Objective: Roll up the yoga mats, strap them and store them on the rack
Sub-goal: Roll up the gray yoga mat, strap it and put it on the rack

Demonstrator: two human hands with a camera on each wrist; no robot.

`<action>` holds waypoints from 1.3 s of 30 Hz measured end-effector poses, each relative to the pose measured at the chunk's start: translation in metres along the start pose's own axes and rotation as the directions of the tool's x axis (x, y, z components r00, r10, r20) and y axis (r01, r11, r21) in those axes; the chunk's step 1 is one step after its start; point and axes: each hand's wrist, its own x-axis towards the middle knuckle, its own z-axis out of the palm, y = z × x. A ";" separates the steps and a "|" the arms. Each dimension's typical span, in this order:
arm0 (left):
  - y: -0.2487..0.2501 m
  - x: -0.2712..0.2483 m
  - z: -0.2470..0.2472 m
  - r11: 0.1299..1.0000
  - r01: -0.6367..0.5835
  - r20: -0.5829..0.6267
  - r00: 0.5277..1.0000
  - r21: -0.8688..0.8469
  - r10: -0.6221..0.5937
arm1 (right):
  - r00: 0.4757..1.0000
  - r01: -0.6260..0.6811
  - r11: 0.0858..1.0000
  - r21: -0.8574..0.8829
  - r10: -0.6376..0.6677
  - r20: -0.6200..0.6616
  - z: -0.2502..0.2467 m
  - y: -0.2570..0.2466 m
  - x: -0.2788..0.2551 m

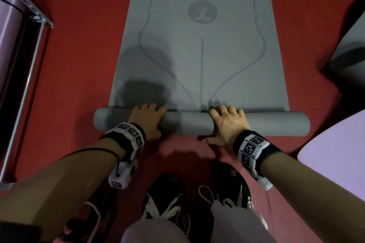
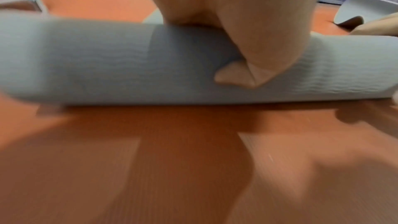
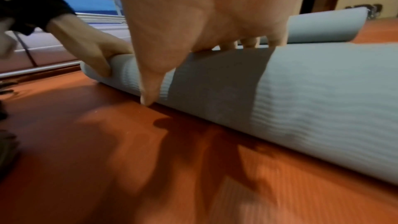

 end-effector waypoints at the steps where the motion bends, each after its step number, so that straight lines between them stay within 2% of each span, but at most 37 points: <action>1: -0.001 0.003 -0.004 1.000 -0.013 0.021 1.000 -0.012 0.013 | 1.000 -0.001 1.000 0.019 0.001 -0.003 -0.002 0.000 0.003; 5: -0.007 0.011 -0.016 0.989 -0.081 0.131 0.987 -0.122 0.097 | 0.998 -0.038 0.988 0.148 0.045 -0.046 -0.001 -0.001 -0.001; 10: -0.005 0.009 -0.017 0.969 -0.106 0.286 0.943 -0.223 0.168 | 0.999 -0.050 0.975 0.215 0.053 -0.010 0.004 -0.002 -0.017; 13: -0.007 0.012 -0.013 0.964 -0.077 0.340 0.926 -0.254 0.164 | 0.997 -0.060 0.993 0.098 0.063 -0.035 0.011 -0.010 -0.025; 17: -0.004 0.009 -0.006 0.962 -0.077 0.331 0.929 -0.261 0.164 | 0.994 -0.096 0.995 -0.015 0.095 -0.061 0.018 -0.018 -0.031; 19: -0.003 -0.002 0.002 0.967 -0.099 0.197 0.969 -0.237 0.147 | 0.995 -0.090 0.996 -0.030 0.089 -0.041 0.014 -0.016 -0.028; 21: -0.005 -0.015 0.008 0.965 -0.164 -0.057 0.986 -0.207 0.155 | 0.998 -0.059 0.998 0.007 0.059 -0.022 0.011 -0.008 -0.022; 23: -0.009 -0.025 0.019 0.967 -0.234 -0.261 0.944 -0.102 0.201 | 0.999 -0.035 0.997 0.064 0.035 -0.001 0.007 -0.001 -0.016; 24: -0.010 -0.030 0.024 0.966 -0.252 -0.324 0.920 -0.055 0.221 | 1.000 -0.028 0.996 0.086 0.028 0.006 0.007 0.002 -0.013; 25: -0.009 -0.033 0.028 0.967 -0.251 -0.335 0.914 -0.030 0.227 | 1.000 -0.025 0.995 0.101 0.024 0.013 0.006 0.004 -0.010; 29: 0.006 -0.033 0.035 0.991 -0.131 -0.188 0.974 -0.001 0.129 | 0.999 -0.029 0.991 0.131 0.025 0.034 0.004 0.006 -0.005; 31: 0.011 -0.027 0.032 0.997 -0.059 -0.142 0.988 0.040 0.064 | 0.999 -0.027 0.991 0.135 0.020 0.049 0.002 0.007 -0.001; 34: 0.011 -0.020 0.024 0.998 0.007 -0.097 0.995 0.059 -0.001 | 0.999 0.000 0.992 0.127 -0.006 0.046 -0.001 0.012 0.004; 37: 0.012 -0.012 0.013 0.997 0.065 -0.051 0.996 -0.034 -0.067 | 0.999 -0.008 0.997 0.076 0.004 0.047 -0.005 0.013 0.006; 39: 0.011 -0.007 0.006 0.996 0.067 -0.005 0.998 -0.063 -0.067 | 0.999 -0.025 0.999 0.020 0.024 0.023 -0.008 0.011 0.007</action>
